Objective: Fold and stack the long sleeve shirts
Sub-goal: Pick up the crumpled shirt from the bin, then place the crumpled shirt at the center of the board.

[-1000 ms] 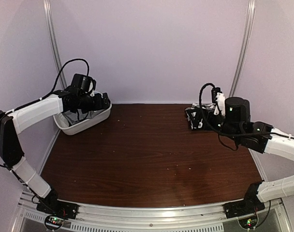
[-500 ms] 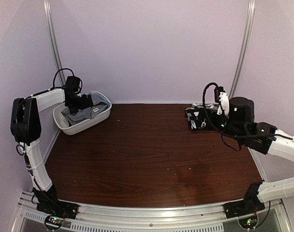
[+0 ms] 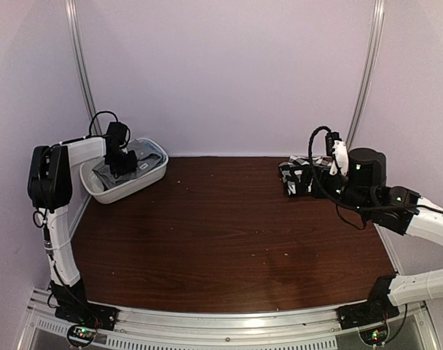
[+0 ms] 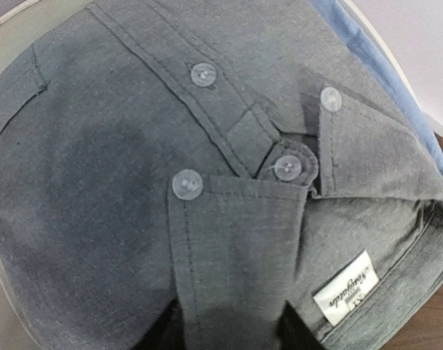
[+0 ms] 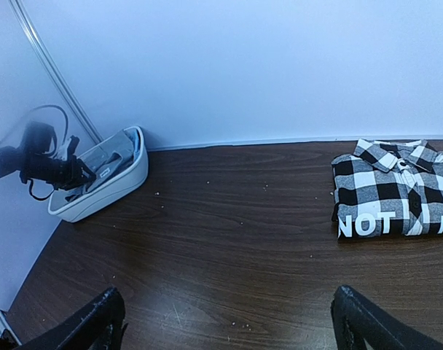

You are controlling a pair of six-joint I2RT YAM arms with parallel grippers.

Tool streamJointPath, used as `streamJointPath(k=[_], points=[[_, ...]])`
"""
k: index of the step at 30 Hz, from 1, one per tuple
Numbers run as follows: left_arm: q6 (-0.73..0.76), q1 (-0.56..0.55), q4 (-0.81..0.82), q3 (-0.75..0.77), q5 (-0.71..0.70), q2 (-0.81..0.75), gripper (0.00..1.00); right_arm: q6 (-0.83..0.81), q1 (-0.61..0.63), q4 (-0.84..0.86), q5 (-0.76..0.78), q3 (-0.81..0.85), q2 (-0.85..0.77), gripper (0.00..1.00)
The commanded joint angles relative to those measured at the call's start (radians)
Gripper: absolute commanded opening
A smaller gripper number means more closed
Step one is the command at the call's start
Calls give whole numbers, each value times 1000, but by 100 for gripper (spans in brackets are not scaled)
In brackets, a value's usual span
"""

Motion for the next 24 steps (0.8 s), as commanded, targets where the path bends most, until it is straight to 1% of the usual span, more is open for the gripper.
streamJointPath(k=[1,2,3,9,13,18,24], points=[[31,-1,15,29,-22,-19,15,8,3,-8,3,-13,-13,100],[34,-1,15,28,-19,-30,6,9,3,-6,3,-14,-13,100],[37,0,15,26,-15,-44,0,10,3,-5,3,-16,-12,100],[68,-13,17,14,19,-155,0,16,3,15,-2,-21,-5,100],[97,-45,19,12,59,-257,0,15,3,32,-6,-21,11,100],[126,-112,58,-7,159,-384,0,13,2,46,-8,-10,37,100],[135,-222,144,-40,289,-532,0,-2,3,50,-4,15,53,100]])
